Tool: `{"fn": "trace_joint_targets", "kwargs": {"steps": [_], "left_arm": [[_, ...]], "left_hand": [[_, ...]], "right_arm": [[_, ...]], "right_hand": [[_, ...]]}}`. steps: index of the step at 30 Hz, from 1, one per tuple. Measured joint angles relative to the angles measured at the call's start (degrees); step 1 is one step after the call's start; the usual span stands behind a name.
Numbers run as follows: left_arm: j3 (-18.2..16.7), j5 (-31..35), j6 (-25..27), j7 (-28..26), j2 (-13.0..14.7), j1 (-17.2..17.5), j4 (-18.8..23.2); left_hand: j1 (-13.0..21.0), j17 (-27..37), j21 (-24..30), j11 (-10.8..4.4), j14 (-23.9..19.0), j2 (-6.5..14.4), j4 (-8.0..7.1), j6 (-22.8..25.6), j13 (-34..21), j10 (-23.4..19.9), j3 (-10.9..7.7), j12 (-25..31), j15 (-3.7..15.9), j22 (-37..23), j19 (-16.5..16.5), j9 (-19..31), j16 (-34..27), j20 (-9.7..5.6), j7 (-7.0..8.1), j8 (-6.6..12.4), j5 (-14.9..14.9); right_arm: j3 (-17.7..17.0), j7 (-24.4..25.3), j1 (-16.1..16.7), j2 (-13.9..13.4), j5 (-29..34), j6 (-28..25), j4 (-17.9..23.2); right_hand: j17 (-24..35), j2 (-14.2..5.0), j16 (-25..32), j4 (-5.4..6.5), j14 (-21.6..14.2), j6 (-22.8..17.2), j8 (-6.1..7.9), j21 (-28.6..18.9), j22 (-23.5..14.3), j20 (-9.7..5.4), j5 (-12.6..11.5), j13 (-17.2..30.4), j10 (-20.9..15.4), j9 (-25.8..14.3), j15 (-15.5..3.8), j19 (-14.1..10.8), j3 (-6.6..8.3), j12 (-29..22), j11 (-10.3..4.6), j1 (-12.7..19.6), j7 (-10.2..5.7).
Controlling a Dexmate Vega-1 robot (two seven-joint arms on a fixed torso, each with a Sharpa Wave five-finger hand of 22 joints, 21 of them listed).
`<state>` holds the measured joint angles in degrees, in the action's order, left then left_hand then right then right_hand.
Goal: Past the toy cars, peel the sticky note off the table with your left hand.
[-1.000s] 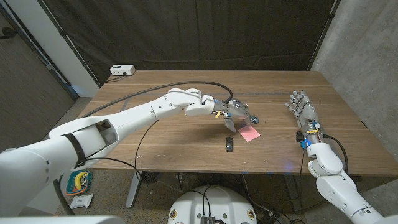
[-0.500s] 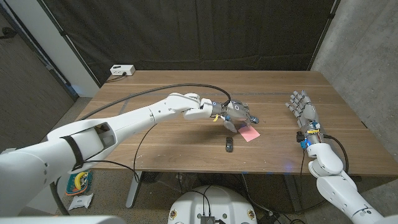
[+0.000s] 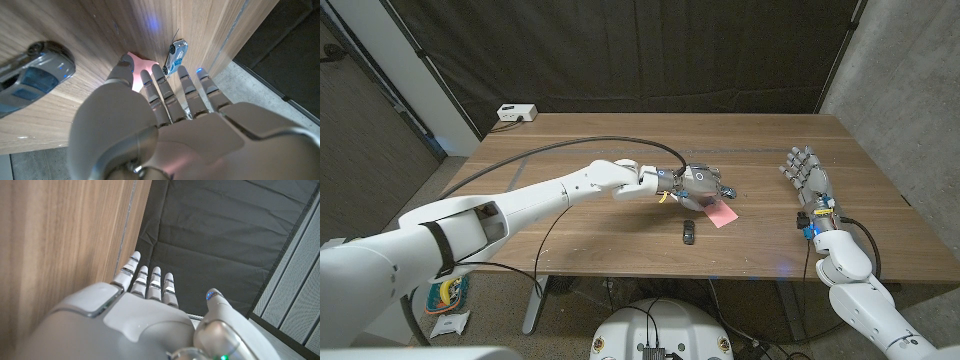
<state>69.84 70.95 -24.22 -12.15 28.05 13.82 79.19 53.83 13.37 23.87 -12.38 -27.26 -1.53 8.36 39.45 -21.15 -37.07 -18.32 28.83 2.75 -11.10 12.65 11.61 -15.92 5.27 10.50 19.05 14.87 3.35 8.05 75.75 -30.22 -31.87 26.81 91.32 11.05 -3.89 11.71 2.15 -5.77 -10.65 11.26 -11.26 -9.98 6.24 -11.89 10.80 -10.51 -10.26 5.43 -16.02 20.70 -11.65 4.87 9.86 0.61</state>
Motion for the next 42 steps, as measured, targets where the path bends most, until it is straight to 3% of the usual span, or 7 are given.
{"fn": "trace_joint_targets", "kwargs": {"steps": [8, 14, 21, 27, 37, 42], "left_arm": [[1.1, 0.3, 1.6, -5.8, -0.4, 0.4, -2.1], [1.9, 0.3, 2.5, -9.8, -1.2, 0.5, -4.2], [3.4, -0.4, 3.2, -13.7, -2.5, 0.1, -7.2], [4.7, -0.6, 3.6, -15.3, -3.5, -0.2, -9.5], [6.8, -0.6, 6.8, -25.3, -5.4, -0.3, -14.1], [8.1, -0.6, 6.8, -25.3, -6.7, -0.6, -17.0]], "left_hand": [[-0.2, 0.6, 0.0, 0.40, -0.1, -0.2, -0.54, -3.1, -0.7, 1.1, 1.66, 0.0, -0.09, 0.0, 0.3, -0.2, 0.0, -0.31, 0.42, -1.69, -0.5], [-0.5, 0.6, 0.0, 0.40, -0.9, -0.5, -0.52, -3.3, -1.0, 1.1, 2.14, 0.0, -0.12, 0.0, 0.9, -0.2, -0.4, -0.20, 0.26, -1.75, -0.5], [0.0, 1.2, 0.3, 0.10, -3.2, 0.0, -0.07, -1.7, -1.6, -0.5, 2.59, 1.1, 0.06, -0.2, 1.8, -0.2, -1.4, -0.93, 1.36, -1.45, -0.5], [3.6, 2.2, 1.2, 0.23, -7.8, 1.4, 0.29, 3.6, -2.1, -5.2, 2.96, 2.9, 0.46, -0.2, 4.0, -0.2, -3.5, -2.30, 1.06, 0.04, -0.5], [11.8, 5.2, 4.0, 0.10, -16.1, 4.3, 1.01, 14.4, -2.4, -14.9, 2.81, 4.4, 1.74, -0.8, 7.5, -0.4, -8.1, -4.52, -0.60, 2.98, -3.0], [14.9, 6.2, 5.2, 0.46, -18.2, 4.8, 1.24, 18.4, -0.4, -18.1, 2.59, 3.3, 2.29, -1.0, 8.4, -0.4, -9.5, -5.41, -1.01, 4.07, -4.1]], "right_arm": [[0.1, 0.1, -0.2, -0.1, 0.1, -0.8, 0.4], [0.2, 0.4, -0.4, -0.2, 0.3, -1.4, 0.7], [0.2, 0.7, -0.5, -0.2, 0.5, -2.1, 1.0], [0.2, 1.0, -0.5, -0.3, 0.7, -2.5, 1.1], [0.2, 1.3, -0.8, -0.3, 0.9, -3.3, 1.4], [0.2, 1.4, -0.8, -0.3, 0.9, -3.5, 1.4]], "right_hand": [[0.0, 0.00, 0.0, 0.00, 0.0, 0.0, 0.00, 0.0, 0.0, 0.00, 0.0, 0.0, 0.0, 0.0, 0.00, 0.0, 0.00, 0.0, 0.00, 0.0, 0.00], [0.0, 0.00, 0.0, 0.00, -0.3, 0.0, 0.00, 0.0, 0.0, 0.00, 0.0, 0.0, 0.0, 0.0, -0.30, 0.0, 0.00, 0.0, 0.00, 0.0, -0.02], [0.0, 0.35, 0.0, 0.00, -0.3, -0.2, 0.00, 0.0, 0.0, 0.00, 0.0, 0.0, -0.2, 0.0, -0.30, 0.0, 0.01, 0.0, 0.22, -0.4, -0.21], [0.0, 0.38, 0.0, -0.32, -0.3, -0.2, 0.00, 0.0, 0.0, 0.00, 0.0, 0.0, -0.2, 0.0, -0.30, 0.0, -0.32, 0.0, 0.22, -0.4, -0.21], [0.0, 0.38, 0.0, -0.32, -0.3, -0.2, 0.00, 0.0, 0.0, 0.00, 0.0, 0.0, -0.2, 0.0, -0.29, 0.0, -0.31, 0.0, 0.22, -0.4, -0.21], [0.0, 0.38, 0.0, -0.32, -0.3, -0.2, 0.00, 0.0, 0.0, 0.00, 0.0, 0.0, -0.2, 0.0, -0.30, 0.0, -0.31, 0.0, 0.22, -0.4, -0.21]]}}
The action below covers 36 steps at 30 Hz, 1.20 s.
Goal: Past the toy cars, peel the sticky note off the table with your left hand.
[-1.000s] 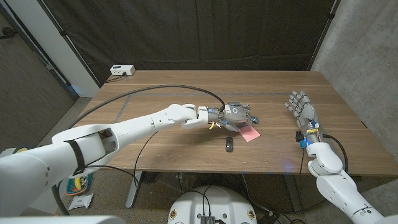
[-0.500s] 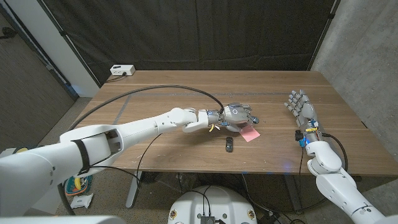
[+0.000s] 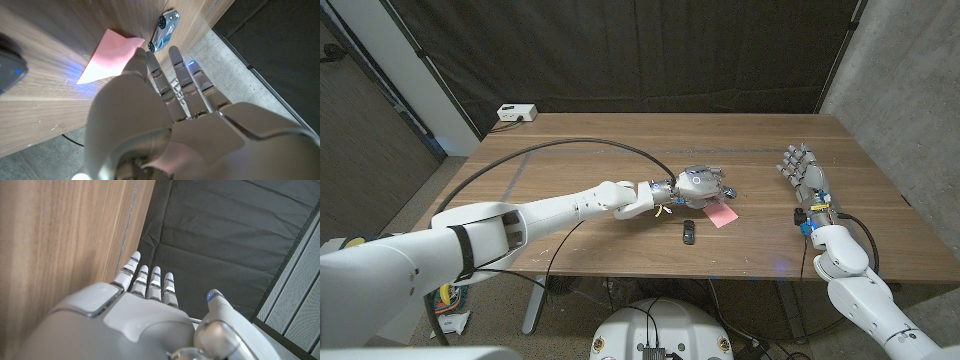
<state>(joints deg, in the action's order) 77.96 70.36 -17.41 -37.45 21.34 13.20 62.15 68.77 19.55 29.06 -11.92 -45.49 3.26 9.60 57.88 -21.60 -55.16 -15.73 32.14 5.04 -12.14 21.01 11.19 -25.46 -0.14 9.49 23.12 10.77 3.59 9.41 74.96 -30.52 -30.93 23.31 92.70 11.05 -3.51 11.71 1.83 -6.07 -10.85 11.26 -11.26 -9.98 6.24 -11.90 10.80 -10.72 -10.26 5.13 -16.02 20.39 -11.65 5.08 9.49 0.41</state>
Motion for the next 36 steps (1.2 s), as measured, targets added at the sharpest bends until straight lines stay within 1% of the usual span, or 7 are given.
{"fn": "trace_joint_targets", "kwargs": {"steps": [1, 5, 8, 11, 15, 19, 36], "left_arm": [[0.3, -0.8, 1.0, -4.8, -0.2, -0.2, -0.5], [1.0, -2.0, 0.9, -5.8, -0.5, -0.6, -1.2], [1.1, -2.8, 0.5, -5.2, -0.1, -1.0, -0.4], [0.7, -5.4, -1.0, -2.0, 1.2, -1.5, 2.4], [-0.6, -8.2, -2.7, 3.9, 2.7, -2.1, 6.5], [-2.3, -10.3, -4.4, 10.6, 3.8, -2.6, 10.6], [-7.1, -11.8, -11.1, 40.8, 5.1, -4.1, 19.3]], "left_hand": [[0.6, 0.0, 0.0, 0.23, -0.2, 0.1, 0.01, 0.4, 0.2, -0.2, 0.01, -0.2, 0.20, 0.0, 0.1, 0.0, 0.0, -0.13, -0.14, 0.00, -0.1], [-0.7, -1.4, 0.6, -0.20, -0.4, 1.7, -1.71, -1.6, 2.4, -0.2, 0.38, -3.4, 0.37, 0.0, 0.0, -0.3, 1.4, -0.02, -0.78, -1.41, -0.4], [-6.5, -3.5, 1.1, -0.02, 2.1, 4.2, -4.77, -5.9, 5.2, 3.7, 0.64, -8.0, -0.16, 0.0, -2.0, -0.4, 5.1, 1.33, -0.59, -4.30, -0.5], [-12.0, -4.9, 1.1, 0.78, 6.0, 2.9, -6.21, -11.3, 6.8, 8.7, 2.09, -12.1, -0.96, 0.0, -4.5, -0.6, 8.5, 2.81, -0.88, -7.91, -0.3], [-15.5, -5.5, 1.1, 1.24, 9.6, -0.3, -6.69, -15.3, 7.2, 12.6, 3.97, -14.9, -1.50, 0.0, -6.6, -0.6, 10.8, 4.09, -1.30, -10.54, 0.1], [-17.8, -5.5, 0.4, 1.88, 12.1, -0.5, -7.39, -17.0, 7.1, 14.6, 4.67, -16.0, -1.80, 0.2, -8.2, -0.5, 12.0, 5.19, -1.78, -11.42, 0.6], [-19.9, -6.3, -0.9, 1.67, 19.4, -6.4, -5.97, -23.9, 6.3, 21.5, 8.02, -18.8, -2.38, 0.3, -11.9, -0.1, 14.3, 7.06, -1.31, -12.75, 2.6]], "right_arm": [[0.0, 0.0, -0.1, 0.0, 0.0, 0.0, 0.0], [0.0, 0.1, -0.2, 0.0, 0.0, -0.2, 0.1], [0.0, 0.2, -0.2, 0.0, 0.1, -0.3, 0.1], [0.0, 0.3, -0.2, 0.0, 0.1, -0.5, 0.3], [-0.1, 0.5, -0.2, 0.0, 0.1, -0.7, 0.5], [-0.1, 0.6, -0.2, 0.0, 0.2, -1.0, 0.7], [-0.1, 1.1, -0.4, 0.0, 0.7, -1.5, 1.5]], "right_hand": [[0.0, 0.00, 0.0, 0.00, 0.0, 0.0, 0.00, 0.0, 0.0, 0.00, 0.0, 0.0, 0.0, 0.0, 0.00, 0.0, 0.00, 0.0, 0.00, 0.0, 0.00], [0.0, 0.00, 0.0, 0.00, 0.0, 0.0, 0.00, 0.0, 0.0, 0.00, 0.0, 0.0, 0.0, 0.0, 0.00, 0.0, 0.00, 0.0, 0.00, 0.0, 0.00], [0.0, 0.00, 0.0, 0.00, 0.0, 0.0, 0.00, 0.0, 0.0, 0.00, 0.0, 0.0, 0.0, 0.0, 0.00, 0.0, 0.00, 0.0, 0.00, 0.0, 0.00], [0.0, 0.00, 0.0, 0.00, 0.0, 0.0, 0.00, 0.0, 0.0, 0.00, 0.0, 0.0, 0.0, 0.0, 0.00, 0.0, 0.00, 0.0, 0.00, 0.0, 0.00], [0.0, -0.14, 0.0, 0.00, 0.0, 0.0, 0.00, 0.0, 0.0, 0.00, 0.0, 0.0, 0.0, 0.0, 0.00, 0.0, 0.00, 0.0, 0.00, -0.1, 0.00], [0.0, -0.30, 0.0, 0.00, 0.0, 0.0, -0.11, 0.0, 0.0, 0.00, 0.0, 0.0, 0.0, 0.0, 0.00, 0.0, 0.00, 0.0, 0.00, -0.3, 0.00], [0.0, 0.01, 0.0, 0.00, 0.0, 0.0, -0.27, 0.0, 0.0, 0.00, 0.0, 0.0, 0.0, 0.0, 0.00, 0.0, 0.00, 0.2, 0.00, -0.6, 0.00]]}}
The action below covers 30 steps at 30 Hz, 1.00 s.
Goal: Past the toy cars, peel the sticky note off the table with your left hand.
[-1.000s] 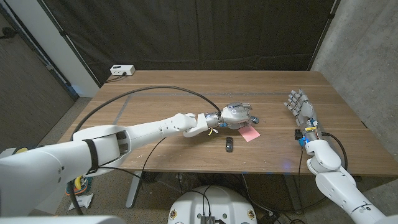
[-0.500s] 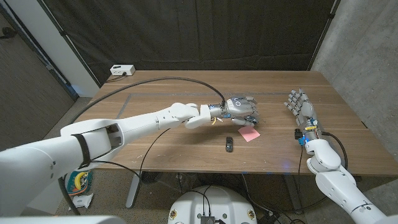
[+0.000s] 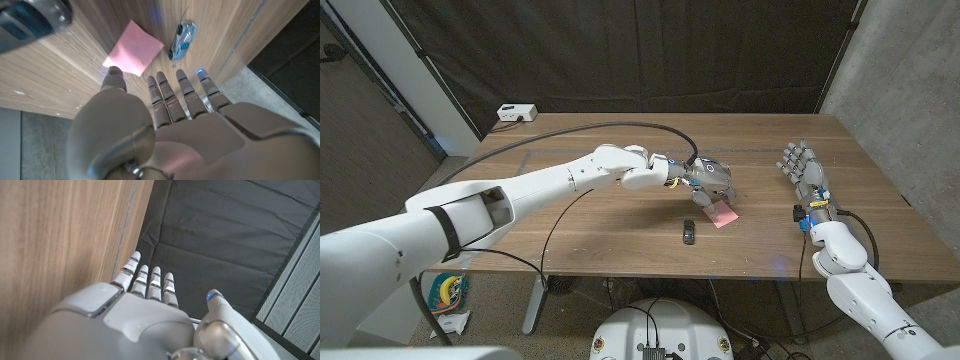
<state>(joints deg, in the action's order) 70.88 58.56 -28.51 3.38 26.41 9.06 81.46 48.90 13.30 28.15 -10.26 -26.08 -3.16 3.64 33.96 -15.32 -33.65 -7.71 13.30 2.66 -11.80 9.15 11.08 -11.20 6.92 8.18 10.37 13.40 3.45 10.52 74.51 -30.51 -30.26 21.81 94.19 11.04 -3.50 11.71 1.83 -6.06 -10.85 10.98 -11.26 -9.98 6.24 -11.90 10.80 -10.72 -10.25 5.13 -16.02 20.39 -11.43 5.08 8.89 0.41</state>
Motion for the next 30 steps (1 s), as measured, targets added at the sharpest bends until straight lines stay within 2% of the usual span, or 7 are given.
{"fn": "trace_joint_targets", "kwargs": {"steps": [7, 11, 13, 18, 23, 25, 30], "left_arm": [[-1.0, 1.8, -1.5, 6.2, 0.0, 0.1, 1.4], [-1.3, 4.1, -1.8, 6.8, 0.5, 0.6, 2.4], [-1.4, 5.2, -1.8, 6.1, 0.8, 0.9, 2.7], [-1.3, 9.9, -0.8, 0.8, 1.7, 1.9, 3.2], [-0.4, 14.1, 1.1, -6.5, 2.4, 2.6, 3.0], [-0.1, 14.1, 1.1, -6.5, 2.6, 2.8, 2.9], [1.2, 18.6, 3.7, -14.1, 3.1, 3.0, 2.4]], "left_hand": [[0.4, 0.0, -0.3, -0.41, 1.5, -0.9, 0.45, -1.8, -0.3, 1.4, 0.45, -0.3, -0.11, 0.1, -0.4, 0.0, 0.0, 0.41, 0.31, 0.27, 0.8], [1.1, 0.0, -0.5, -0.63, 1.6, -1.5, 0.63, -2.3, -0.7, 2.0, 0.91, -0.5, -0.21, 0.1, -0.2, 0.2, -0.1, -0.36, 0.33, 0.27, 1.5], [1.9, 0.0, -0.4, -1.35, 1.6, -1.4, 1.13, -1.5, -1.0, 1.3, 0.74, -0.1, -0.17, 0.1, 0.6, 0.3, -0.6, -1.16, 1.17, 0.80, 2.1], [3.1, 0.0, 0.5, -1.85, -0.9, -0.8, 1.59, 0.7, -1.6, -0.7, 0.72, 0.9, 0.00, 0.1, 2.3, 0.3, -1.6, -2.81, 2.22, 2.05, 2.9], [4.2, 0.1, 0.9, -2.00, -2.0, -0.6, 1.99, 2.0, -2.0, -1.9, 0.32, 1.6, 0.10, 0.1, 3.4, 0.3, -1.8, -3.60, 2.55, 2.59, 3.7], [4.2, 0.2, 0.9, -1.94, -2.2, -0.6, 2.06, 2.5, -2.1, -2.4, 0.26, 1.8, -0.01, 0.1, 3.5, 0.3, -1.9, -3.69, 2.66, 2.78, 3.7], [5.2, 0.2, 1.3, -2.02, -3.3, -0.2, 2.66, 3.3, -2.4, -3.1, 0.03, 2.2, 0.00, 0.1, 4.6, 0.3, -2.2, -4.25, 2.67, 2.99, 4.1]], "right_arm": [[0.0, 0.2, 0.2, -0.1, 0.1, 0.0, 0.5], [-0.1, 0.2, 0.3, -0.2, 0.1, 0.0, 0.7], [-0.1, 0.2, 0.3, -0.2, 0.2, 0.0, 0.7], [-0.1, 0.2, 0.5, -0.3, 0.2, 0.1, 0.9], [-0.1, 0.1, 0.7, -0.4, 0.2, 0.3, 1.2], [-0.1, 0.2, 0.7, -0.4, 0.3, 0.3, 1.2], [-0.2, 0.4, 1.0, -0.4, 0.3, 0.5, 1.6]], "right_hand": [[0.0, 0.00, 0.0, 0.00, 0.0, 0.0, 0.00, 0.0, 0.0, 0.00, 0.0, 0.0, 0.0, 0.0, 0.00, 0.0, 0.00, 0.0, 0.00, 0.0, 0.00], [0.0, 0.00, 0.0, 0.00, 0.0, 0.0, 0.00, 0.0, 0.0, 0.00, 0.0, 0.0, 0.0, 0.0, 0.00, 0.0, 0.00, 0.0, 0.00, 0.0, 0.00], [0.0, 0.00, 0.0, 0.00, 0.0, 0.0, 0.00, 0.0, 0.0, -0.13, 0.0, 0.0, 0.0, 0.0, 0.00, -0.1, 0.00, 0.0, 0.00, 0.0, 0.00], [0.0, 0.23, 0.0, 0.24, 0.0, 0.0, 0.00, 0.0, 0.0, -0.32, 0.0, 0.0, 0.0, 0.0, 0.00, -0.3, -0.24, 0.0, 0.00, -0.2, 0.00], [0.0, 0.30, 0.0, 0.24, 0.0, 0.0, 0.00, 0.0, 0.0, -0.32, 0.0, 0.0, 0.0, 0.0, 0.00, -0.3, -0.24, 0.0, 0.00, -0.3, 0.00], [0.0, 0.30, 0.0, 0.24, 0.0, 0.0, 0.00, 0.0, 0.0, -0.32, 0.0, 0.0, 0.0, 0.0, 0.00, -0.3, -0.24, 0.0, 0.00, -0.3, 0.00], [0.0, 0.08, 0.0, 0.23, 0.0, 0.0, 0.00, 0.0, 0.0, -0.32, 0.0, 0.0, 0.0, 0.0, 0.00, -0.3, -0.25, 0.0, 0.00, -0.5, 0.00]]}}
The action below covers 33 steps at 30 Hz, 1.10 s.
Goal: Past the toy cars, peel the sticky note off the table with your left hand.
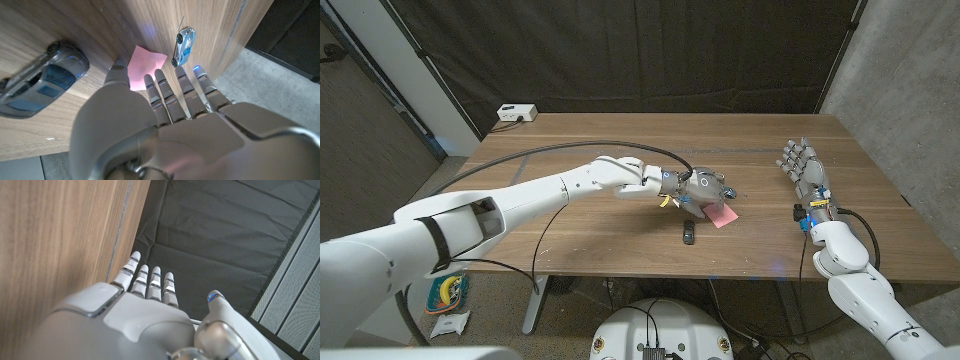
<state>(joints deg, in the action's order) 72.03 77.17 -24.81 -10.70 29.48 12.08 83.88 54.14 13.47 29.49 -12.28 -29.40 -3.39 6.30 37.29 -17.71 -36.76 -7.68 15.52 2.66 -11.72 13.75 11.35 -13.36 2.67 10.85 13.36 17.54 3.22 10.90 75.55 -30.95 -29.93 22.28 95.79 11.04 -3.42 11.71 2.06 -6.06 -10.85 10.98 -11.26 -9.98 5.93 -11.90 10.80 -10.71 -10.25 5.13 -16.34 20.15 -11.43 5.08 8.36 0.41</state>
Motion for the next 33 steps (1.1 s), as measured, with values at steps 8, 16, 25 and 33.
{"fn": "trace_joint_targets", "kwargs": {"steps": [8, 16, 25, 33], "left_arm": [[2.1, 3.7, 3.4, -5.4, 0.2, 0.0, -1.4], [4.3, 6.3, 7.1, -10.1, -0.5, -0.3, -4.0], [7.2, 7.5, 11.2, -15.0, -2.0, -1.1, -8.4], [9.1, 6.5, 12.5, -19.3, -3.4, -1.9, -12.2]], "left_hand": [[1.9, 0.0, 0.9, -0.10, -1.8, 0.4, 0.69, 0.9, -0.8, -1.7, -0.71, 0.8, 0.24, 0.0, 1.8, 0.0, -0.2, -1.20, 0.30, 0.35, 0.7], [3.7, 0.7, 1.7, 0.08, -4.1, 1.0, 1.41, 2.7, -1.5, -3.6, -0.94, 2.1, 0.66, -0.2, 3.1, 0.0, -1.1, -1.63, 0.61, 0.85, 1.2], [4.4, 1.6, 2.1, 0.03, -6.4, 1.6, 1.41, 4.2, -2.1, -5.3, -0.95, 3.1, 0.84, -0.2, 3.9, -0.1, -2.2, -1.85, 0.42, 1.16, 1.6], [9.6, 4.6, 4.7, 0.12, -12.3, 3.6, 2.52, 11.6, -3.9, -11.5, -1.09, 5.6, 1.35, -0.5, 6.2, -0.4, -5.7, -3.21, 0.29, 3.08, -0.4]], "right_arm": [[-0.1, 0.5, 0.3, -0.1, 0.1, 0.1, 0.5], [-0.1, 0.8, 0.3, -0.3, 0.2, -0.4, 0.8], [-0.1, 1.0, 0.0, -0.4, 0.3, -1.1, 0.9], [-0.2, 1.3, 0.0, -0.5, 0.4, -1.5, 1.0]], "right_hand": [[0.0, 0.30, 0.0, -0.32, 0.0, 0.0, 0.00, 0.0, 0.0, 0.00, 0.0, 0.0, -0.2, 0.0, 0.00, 0.0, -0.32, 0.0, 0.21, -0.3, 0.00], [0.0, 0.30, 0.0, -0.07, 0.0, 0.0, 0.00, 0.0, 0.0, 0.00, 0.0, 0.0, -0.2, 0.0, 0.00, 0.0, -0.55, 0.0, 0.21, -0.3, 0.00], [0.0, 0.53, 0.0, -0.07, 0.0, -0.1, 0.00, 0.0, 0.0, 0.00, 0.0, 0.0, -0.5, 0.0, 0.00, 0.0, -0.55, 0.0, -0.09, -0.5, 0.15], [0.0, 0.53, 0.0, -0.08, -0.3, -0.2, 0.00, 0.0, 0.0, 0.00, 0.0, 0.0, -0.5, 0.0, 0.31, 0.0, -0.55, 0.0, -0.09, -0.5, 0.22]]}}
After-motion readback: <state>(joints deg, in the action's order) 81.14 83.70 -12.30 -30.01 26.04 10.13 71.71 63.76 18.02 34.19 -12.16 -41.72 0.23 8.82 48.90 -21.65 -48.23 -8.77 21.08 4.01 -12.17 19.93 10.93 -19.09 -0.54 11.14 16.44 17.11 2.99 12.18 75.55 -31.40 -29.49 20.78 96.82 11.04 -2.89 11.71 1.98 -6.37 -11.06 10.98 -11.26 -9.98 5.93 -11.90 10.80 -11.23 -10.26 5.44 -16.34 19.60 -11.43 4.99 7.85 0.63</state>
